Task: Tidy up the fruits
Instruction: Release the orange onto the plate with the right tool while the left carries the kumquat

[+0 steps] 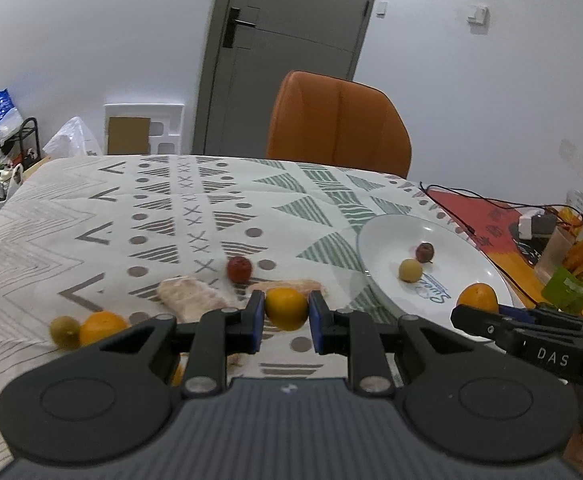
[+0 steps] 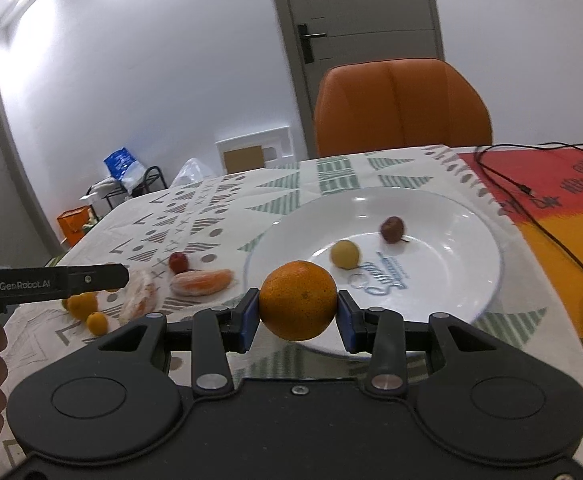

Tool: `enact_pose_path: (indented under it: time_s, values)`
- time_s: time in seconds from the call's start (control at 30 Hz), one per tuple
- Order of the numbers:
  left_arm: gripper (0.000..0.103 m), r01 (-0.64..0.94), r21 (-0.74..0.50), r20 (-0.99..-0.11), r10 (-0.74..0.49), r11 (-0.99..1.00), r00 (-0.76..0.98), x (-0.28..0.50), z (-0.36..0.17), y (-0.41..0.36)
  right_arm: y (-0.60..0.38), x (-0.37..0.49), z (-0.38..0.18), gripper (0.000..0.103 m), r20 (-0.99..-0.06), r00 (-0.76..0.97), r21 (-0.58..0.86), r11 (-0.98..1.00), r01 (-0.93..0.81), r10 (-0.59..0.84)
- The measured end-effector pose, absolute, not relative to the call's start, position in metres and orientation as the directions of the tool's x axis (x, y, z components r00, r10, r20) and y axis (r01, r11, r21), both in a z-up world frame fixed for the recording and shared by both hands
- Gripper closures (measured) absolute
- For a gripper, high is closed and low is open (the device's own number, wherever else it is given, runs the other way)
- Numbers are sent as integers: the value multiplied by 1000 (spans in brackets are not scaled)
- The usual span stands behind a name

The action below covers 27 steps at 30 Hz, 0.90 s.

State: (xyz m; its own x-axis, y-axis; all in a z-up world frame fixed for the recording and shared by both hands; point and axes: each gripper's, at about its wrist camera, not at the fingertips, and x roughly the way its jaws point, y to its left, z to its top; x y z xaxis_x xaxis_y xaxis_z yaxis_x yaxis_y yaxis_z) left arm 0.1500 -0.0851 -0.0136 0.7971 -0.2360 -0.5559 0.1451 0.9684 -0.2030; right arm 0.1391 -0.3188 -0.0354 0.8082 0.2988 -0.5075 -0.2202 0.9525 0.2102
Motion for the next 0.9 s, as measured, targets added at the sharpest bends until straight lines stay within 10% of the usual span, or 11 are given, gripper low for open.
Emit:
enact_pose_path:
  time_s: [0.9]
  values:
    - [81, 296, -167, -574, -337, 940, 746, 178, -15, -169, -373, 127, -40, 59, -519, 823, 253, 961, -111, 232]
